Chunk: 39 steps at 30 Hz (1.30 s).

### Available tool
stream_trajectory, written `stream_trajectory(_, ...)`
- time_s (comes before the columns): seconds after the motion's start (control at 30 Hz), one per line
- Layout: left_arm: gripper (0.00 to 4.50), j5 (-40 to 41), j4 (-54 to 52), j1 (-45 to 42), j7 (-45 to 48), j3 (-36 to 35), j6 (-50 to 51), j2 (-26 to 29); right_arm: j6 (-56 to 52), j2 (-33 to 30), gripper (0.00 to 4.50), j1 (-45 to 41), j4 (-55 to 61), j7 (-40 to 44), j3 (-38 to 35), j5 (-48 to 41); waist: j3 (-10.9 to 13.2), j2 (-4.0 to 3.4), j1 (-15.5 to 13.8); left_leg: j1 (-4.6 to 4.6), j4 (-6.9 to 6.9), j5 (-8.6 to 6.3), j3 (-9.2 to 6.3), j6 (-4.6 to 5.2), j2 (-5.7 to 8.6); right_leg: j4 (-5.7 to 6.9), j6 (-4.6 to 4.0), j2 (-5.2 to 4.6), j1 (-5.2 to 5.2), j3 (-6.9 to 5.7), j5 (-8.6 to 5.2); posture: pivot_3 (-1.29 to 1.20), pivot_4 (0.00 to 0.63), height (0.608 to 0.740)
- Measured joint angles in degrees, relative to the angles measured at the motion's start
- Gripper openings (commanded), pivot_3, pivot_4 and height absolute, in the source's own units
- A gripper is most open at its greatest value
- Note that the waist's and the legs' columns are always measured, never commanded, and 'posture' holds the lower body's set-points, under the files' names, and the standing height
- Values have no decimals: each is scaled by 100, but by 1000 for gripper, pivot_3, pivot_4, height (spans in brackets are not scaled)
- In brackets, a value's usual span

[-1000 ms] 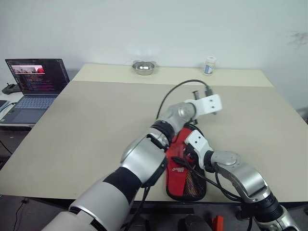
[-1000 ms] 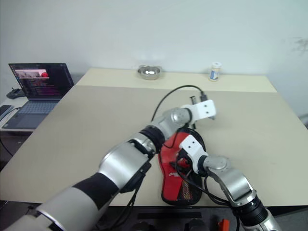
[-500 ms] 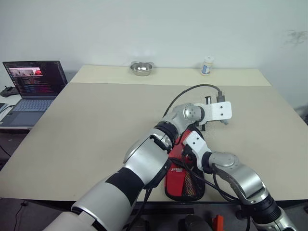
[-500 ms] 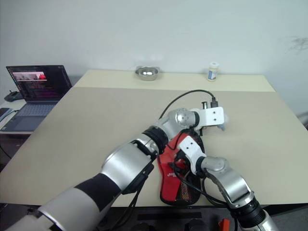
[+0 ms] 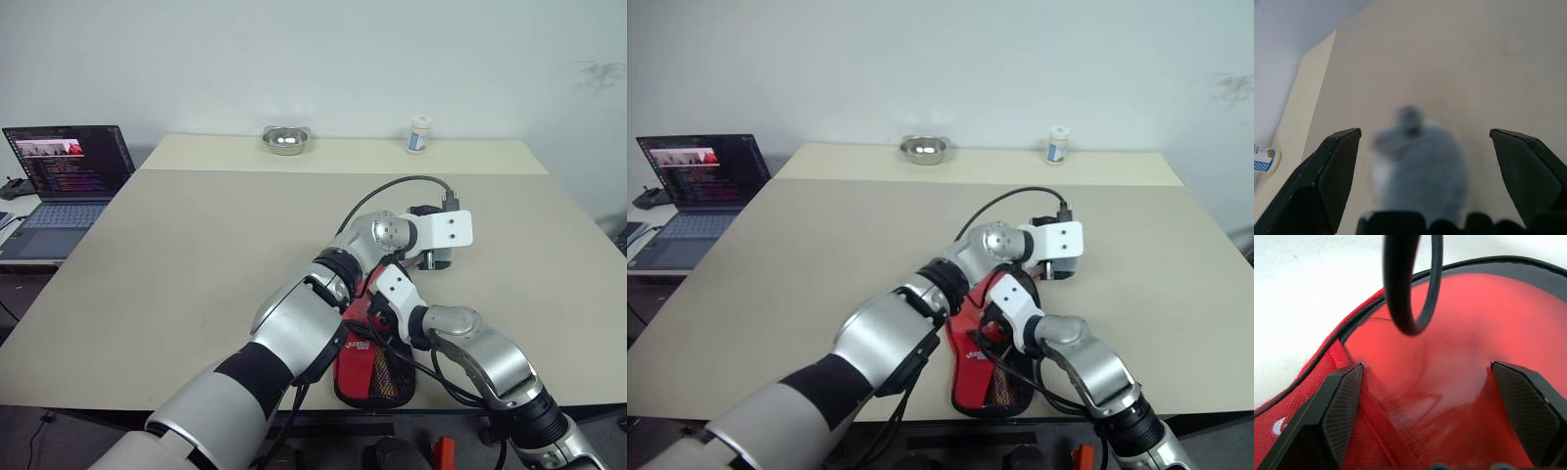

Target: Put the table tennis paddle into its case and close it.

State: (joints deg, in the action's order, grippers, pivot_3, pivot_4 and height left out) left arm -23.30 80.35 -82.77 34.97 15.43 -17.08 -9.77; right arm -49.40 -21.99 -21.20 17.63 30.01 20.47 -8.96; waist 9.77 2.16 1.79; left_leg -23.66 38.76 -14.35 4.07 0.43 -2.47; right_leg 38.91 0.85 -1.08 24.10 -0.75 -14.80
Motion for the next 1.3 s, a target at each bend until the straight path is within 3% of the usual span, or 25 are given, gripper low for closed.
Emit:
stream_trajectory(0.23, 4467, 695, -185, 19, 257, -697, -96, 302, -150, 98, 4500, -135, 8, -44, -90, -20, 1, 0, 12, 0, 1, 0, 3, 0, -1, 3, 0, 1, 2, 3, 0, 0, 150, 740)
stream_trajectory(0.47, 4467, 1644, -571, 290, 1127, -1600, 44, 1583, -1156, 189, 4500, 23, 817, -249, -684, -394, 6, -5, 12, -19, -1, 1, 1, -1, -5, 3, -1, 2, 20, 0, 1, 0, 150, 740)
stream_trajectory(0.63, 4467, 2132, -1276, 1412, 2418, -1789, 432, 2325, -2061, 77, 4500, 56, 2097, -379, -1759, -864, 6, -6, -12, -26, 0, -1, 0, -4, 3, -2, -27, -7, 19, -3, 16, 0, 150, 740)
stream_trajectory(0.8, 4467, 2570, -2769, 2610, 3685, -1529, 1308, 2487, -2643, -392, 4500, 43, 2641, -283, -2834, -1259, 9, -1, -79, -31, 6, -1, -3, -5, 13, -4, -29, -19, 15, -6, 18, 0, 150, 740)
stream_trajectory(0.97, 4467, 2800, -4094, 3248, 4454, -942, 2004, 2461, -2523, -1066, 4500, -227, 2217, -223, -3446, -1292, 9, -1, -79, -19, 7, 0, -3, -3, 13, -2, -29, -17, 9, -1, 17, 0, 150, 740)
stream_trajectory(1.13, 4467, 2640, -3870, 3262, 4383, -577, 1728, 2363, -1949, -1340, 4500, -483, 1286, -220, -3304, -1184, 8, -4, -45, -14, 5, 0, 0, -1, 5, 1, -27, -3, 9, 7, 16, 0, 150, 740)
stream_trajectory(1.3, 4467, 2331, -2746, 3219, 3979, -360, 947, 2280, -1226, -1292, 4500, -925, 216, -362, -3009, -937, 8, -2, -14, -15, 4, -1, -2, 0, 0, -1, -28, 1, 9, 3, 17, 0, 150, 740)
